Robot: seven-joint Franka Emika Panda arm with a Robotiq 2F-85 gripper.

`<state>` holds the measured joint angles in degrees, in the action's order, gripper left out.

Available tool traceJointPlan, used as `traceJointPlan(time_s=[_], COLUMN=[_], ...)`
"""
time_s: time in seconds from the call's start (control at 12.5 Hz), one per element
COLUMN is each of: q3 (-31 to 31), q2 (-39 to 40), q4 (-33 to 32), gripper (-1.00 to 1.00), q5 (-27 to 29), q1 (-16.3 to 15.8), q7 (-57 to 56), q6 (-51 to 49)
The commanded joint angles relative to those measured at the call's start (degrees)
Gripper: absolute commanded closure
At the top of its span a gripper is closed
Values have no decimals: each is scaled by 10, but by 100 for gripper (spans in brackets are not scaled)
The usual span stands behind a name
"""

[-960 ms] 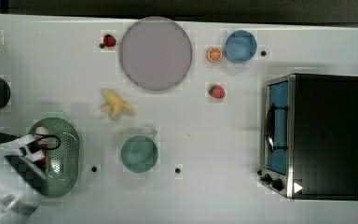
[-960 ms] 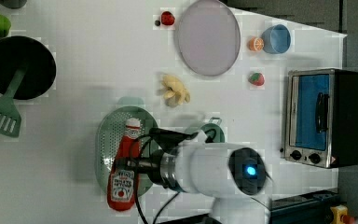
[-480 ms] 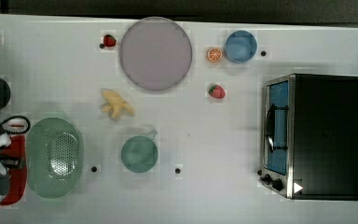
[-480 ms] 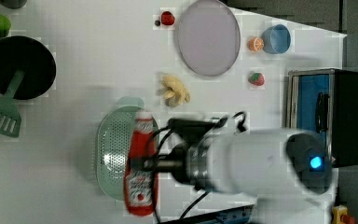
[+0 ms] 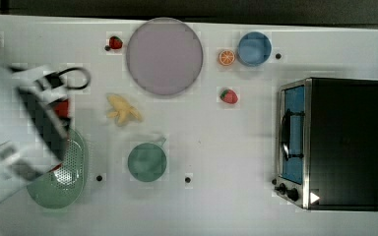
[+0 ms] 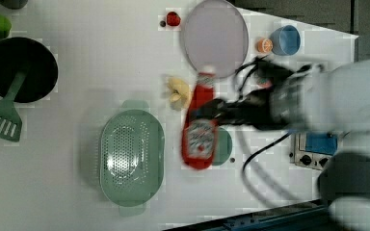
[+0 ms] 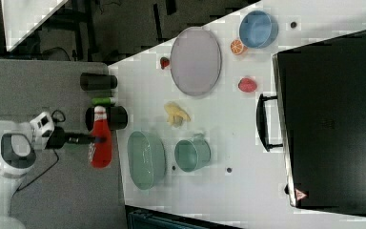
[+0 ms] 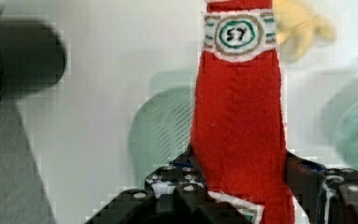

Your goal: Pick ketchup from strainer and place it on the table

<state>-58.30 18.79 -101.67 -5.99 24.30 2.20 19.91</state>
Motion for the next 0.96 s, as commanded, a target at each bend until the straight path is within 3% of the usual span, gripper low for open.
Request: traceJointPlan(time_s=[0.08, 0.4, 0.64, 0.96], q3=[14, 31, 48, 77], q2=[-19, -35, -35, -34], q4=[8, 6, -3, -75], gripper=[-13, -13, -13, -13], q5=[-5, -65, -72, -72], q1=[75, 140, 176, 212], q7=[-75, -157, -248, -287], q6=[-43, -89, -88, -27])
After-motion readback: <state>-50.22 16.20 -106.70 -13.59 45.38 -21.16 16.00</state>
